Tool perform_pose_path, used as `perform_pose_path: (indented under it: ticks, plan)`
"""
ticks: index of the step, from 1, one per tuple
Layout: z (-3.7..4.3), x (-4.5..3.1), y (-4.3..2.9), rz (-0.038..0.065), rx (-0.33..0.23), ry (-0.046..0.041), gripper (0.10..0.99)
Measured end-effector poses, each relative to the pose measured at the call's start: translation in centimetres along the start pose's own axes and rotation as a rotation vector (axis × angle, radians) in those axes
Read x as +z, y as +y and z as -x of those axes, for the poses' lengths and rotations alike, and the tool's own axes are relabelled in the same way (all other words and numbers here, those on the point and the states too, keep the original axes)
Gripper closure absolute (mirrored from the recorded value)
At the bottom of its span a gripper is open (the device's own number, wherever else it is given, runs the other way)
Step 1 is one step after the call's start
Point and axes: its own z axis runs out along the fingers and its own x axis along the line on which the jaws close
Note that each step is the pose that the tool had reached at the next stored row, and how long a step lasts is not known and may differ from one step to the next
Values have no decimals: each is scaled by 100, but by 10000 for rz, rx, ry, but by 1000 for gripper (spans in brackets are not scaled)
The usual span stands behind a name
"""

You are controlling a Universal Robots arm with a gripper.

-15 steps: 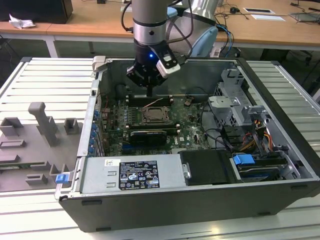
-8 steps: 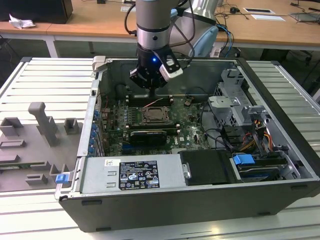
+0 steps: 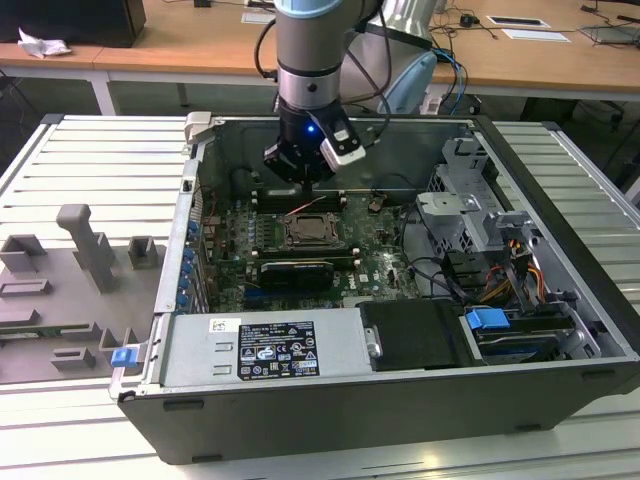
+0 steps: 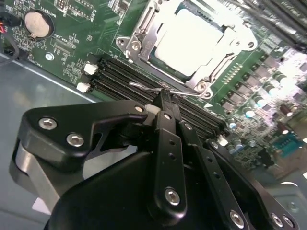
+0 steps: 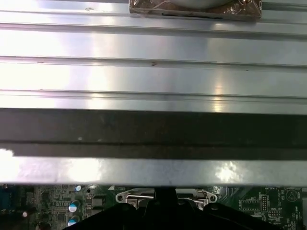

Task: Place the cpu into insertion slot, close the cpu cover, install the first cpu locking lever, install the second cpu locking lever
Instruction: 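Install the first cpu locking lever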

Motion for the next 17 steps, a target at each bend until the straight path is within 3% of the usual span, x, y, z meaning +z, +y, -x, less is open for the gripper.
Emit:
perform_pose_path:
  ticks: [17]
  plan:
    - [164,132,-1,0,-94,9,980]
